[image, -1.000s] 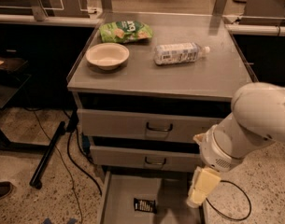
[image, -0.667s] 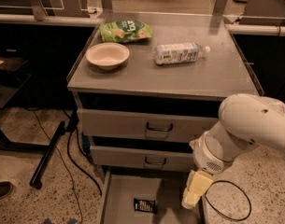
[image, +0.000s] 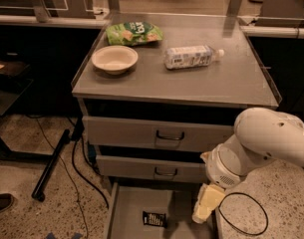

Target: Pick rxbar chocolate from bottom drawer and place on counter

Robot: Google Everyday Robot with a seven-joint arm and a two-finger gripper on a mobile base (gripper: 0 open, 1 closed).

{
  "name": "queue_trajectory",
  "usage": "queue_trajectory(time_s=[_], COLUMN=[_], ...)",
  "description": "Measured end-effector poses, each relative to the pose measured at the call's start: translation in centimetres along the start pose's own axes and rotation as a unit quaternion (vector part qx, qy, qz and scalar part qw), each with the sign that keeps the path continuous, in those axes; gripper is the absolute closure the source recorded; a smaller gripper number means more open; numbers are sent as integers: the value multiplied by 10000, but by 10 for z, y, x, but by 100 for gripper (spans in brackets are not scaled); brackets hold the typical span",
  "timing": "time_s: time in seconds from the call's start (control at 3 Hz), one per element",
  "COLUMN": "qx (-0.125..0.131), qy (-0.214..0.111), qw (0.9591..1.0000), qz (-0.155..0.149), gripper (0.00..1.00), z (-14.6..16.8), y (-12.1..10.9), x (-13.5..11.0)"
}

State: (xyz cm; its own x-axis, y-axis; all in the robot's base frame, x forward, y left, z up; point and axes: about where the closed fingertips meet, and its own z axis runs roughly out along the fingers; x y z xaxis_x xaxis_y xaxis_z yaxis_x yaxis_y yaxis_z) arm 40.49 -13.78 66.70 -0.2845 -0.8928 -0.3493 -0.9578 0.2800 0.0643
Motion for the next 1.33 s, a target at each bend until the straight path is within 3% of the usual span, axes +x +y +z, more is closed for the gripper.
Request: queue_trajectory(time_s=[0.67, 1.0, 1.33], qx=[-171, -168, -294], qy=[-554, -552, -726], qw=[9970, 9971, 9960], qz=[506, 496, 434], gripper=[0, 0, 0], z=[97, 97, 117], y=[-48, -47, -33], x=[39, 39, 47])
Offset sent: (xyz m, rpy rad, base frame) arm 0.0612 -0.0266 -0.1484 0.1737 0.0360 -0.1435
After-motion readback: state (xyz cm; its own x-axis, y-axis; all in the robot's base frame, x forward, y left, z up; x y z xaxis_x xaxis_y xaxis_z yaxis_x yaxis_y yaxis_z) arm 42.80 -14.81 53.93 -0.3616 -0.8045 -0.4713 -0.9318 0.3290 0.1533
